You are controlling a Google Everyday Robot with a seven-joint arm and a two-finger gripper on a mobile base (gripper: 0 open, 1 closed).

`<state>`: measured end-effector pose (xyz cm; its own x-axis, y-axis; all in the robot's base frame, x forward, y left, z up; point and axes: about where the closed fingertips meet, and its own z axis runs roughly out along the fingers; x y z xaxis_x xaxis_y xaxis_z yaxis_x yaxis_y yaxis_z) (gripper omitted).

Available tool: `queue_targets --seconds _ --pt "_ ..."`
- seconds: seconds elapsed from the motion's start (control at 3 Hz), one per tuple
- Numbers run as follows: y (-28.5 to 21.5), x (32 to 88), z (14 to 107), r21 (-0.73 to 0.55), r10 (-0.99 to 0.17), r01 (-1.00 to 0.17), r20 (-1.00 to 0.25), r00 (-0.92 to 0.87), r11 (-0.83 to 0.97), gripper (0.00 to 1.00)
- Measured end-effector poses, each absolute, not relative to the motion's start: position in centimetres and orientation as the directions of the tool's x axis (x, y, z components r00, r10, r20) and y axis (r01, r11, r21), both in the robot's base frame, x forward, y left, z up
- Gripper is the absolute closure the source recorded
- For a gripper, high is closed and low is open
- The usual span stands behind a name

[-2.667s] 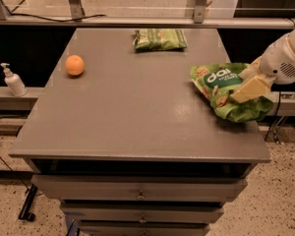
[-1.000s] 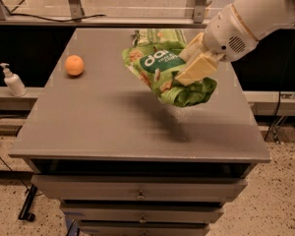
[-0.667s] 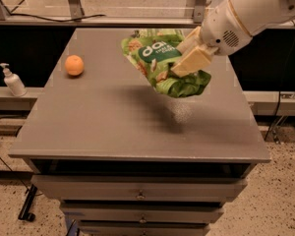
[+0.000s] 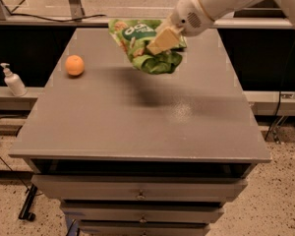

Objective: Move green rice chip bag near orange

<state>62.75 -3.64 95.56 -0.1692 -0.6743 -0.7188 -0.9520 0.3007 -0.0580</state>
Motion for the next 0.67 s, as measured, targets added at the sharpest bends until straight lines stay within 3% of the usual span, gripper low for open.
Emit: queue_targets --seconds 0.67 --pt "2.1 68.0 92.2 0.000 -0.654 -0.924 -0.706 -0.271 0.383 1.00"
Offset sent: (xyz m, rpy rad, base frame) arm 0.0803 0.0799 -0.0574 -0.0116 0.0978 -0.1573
